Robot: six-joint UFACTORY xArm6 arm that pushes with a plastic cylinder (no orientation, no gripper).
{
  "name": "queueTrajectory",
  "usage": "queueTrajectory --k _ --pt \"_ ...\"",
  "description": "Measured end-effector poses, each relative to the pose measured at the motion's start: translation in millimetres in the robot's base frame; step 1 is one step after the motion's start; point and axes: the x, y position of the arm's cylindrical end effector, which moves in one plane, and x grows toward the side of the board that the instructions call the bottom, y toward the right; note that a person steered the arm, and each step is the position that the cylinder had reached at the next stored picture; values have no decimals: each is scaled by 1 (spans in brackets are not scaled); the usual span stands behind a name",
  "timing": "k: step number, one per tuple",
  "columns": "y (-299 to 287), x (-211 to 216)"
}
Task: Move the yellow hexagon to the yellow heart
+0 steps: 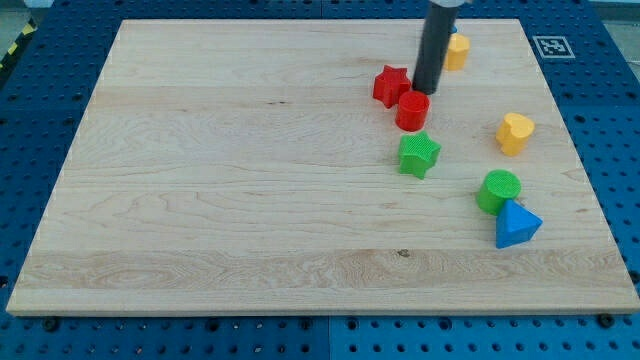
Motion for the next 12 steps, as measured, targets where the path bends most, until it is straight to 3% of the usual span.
queueTrajectory --k 2,5,6,7,9,12 --pt "86 -1" --pt "81 -104" --pt "72 -117" --pt "72 -117" --pt "13 -110" --pt "13 -88"
